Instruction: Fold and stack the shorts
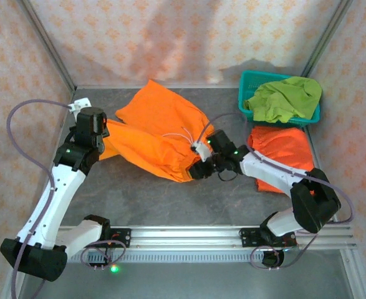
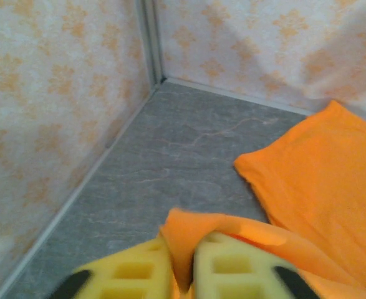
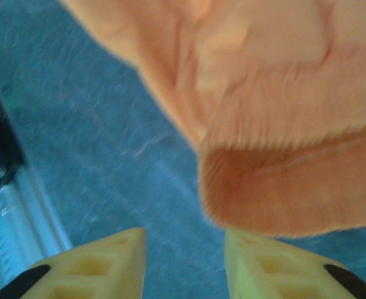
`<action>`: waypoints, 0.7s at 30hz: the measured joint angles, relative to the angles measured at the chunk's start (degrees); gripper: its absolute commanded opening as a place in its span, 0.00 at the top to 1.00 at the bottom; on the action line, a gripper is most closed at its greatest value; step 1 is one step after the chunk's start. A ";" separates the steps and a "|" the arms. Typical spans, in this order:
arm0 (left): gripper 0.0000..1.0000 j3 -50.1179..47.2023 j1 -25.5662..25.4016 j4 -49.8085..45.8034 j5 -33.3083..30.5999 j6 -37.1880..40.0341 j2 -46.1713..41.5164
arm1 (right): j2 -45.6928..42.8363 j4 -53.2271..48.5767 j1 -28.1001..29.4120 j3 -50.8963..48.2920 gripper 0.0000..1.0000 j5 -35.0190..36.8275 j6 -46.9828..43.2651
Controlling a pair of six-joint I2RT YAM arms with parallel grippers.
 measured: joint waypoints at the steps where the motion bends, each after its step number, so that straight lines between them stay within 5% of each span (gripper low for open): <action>1: 0.47 0.00 0.37 -0.15 -0.42 -0.04 -0.02 | -0.07 -0.96 0.90 0.00 0.46 -0.63 -0.02; 3: 0.40 0.02 1.70 -0.22 -0.50 -0.31 -0.28 | -1.11 -2.80 1.77 0.00 0.28 -0.87 -0.11; 6: 0.14 0.02 3.41 0.22 1.20 -0.02 -1.57 | -5.03 -3.21 1.01 0.02 0.01 2.19 2.23; 10: 0.01 0.02 3.56 2.21 6.23 0.07 -4.26 | -9.16 0.15 -3.34 0.72 0.00 7.19 9.57; 15: 0.00 -0.02 3.56 4.35 12.68 -0.79 -5.05 | -4.24 3.61 -12.11 4.17 0.00 13.40 22.82; 21: 0.00 -2.97 3.54 5.92 19.50 -3.54 -2.45 | 4.83 6.54 -16.92 6.05 0.14 19.89 39.30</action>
